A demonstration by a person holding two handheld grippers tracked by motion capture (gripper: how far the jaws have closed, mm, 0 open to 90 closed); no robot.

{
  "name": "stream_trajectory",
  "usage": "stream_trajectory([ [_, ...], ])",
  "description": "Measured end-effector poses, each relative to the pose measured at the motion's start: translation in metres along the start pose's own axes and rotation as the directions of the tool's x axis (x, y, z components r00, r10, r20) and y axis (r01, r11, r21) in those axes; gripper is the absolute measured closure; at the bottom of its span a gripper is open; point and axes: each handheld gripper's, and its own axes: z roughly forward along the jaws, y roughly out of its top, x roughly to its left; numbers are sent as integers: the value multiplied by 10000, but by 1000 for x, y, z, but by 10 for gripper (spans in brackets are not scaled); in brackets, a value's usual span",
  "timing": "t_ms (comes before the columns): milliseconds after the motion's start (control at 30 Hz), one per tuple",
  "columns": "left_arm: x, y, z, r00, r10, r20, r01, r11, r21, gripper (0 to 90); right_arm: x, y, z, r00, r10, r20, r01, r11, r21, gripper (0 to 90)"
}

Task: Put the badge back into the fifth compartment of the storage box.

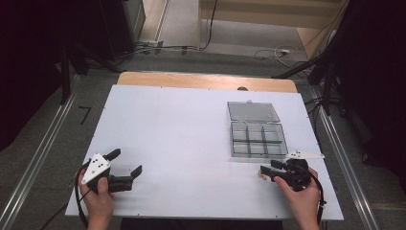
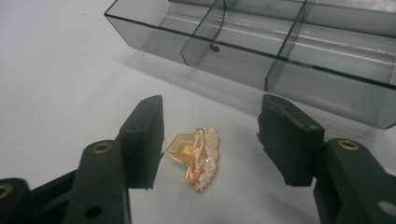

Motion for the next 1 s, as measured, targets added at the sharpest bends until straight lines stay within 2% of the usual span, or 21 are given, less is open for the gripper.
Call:
stream_trajectory([
  [367, 0, 0, 0, 10000, -12, -9, 12, 10000, 16, 10, 0, -1, 5, 9999, 22, 141, -27, 9994, 344, 470],
  [733, 0, 0, 0, 10000, -8, -7, 8, 10000, 9, 11, 3, -2, 10, 10000, -85, 34, 82, 9975, 706, 512],
  [1000, 0, 0, 0, 10000, -1, -27, 1, 10000, 31, 10, 4, -3, 11, 9998, -209, 45, 205, 9969, 757, 530],
])
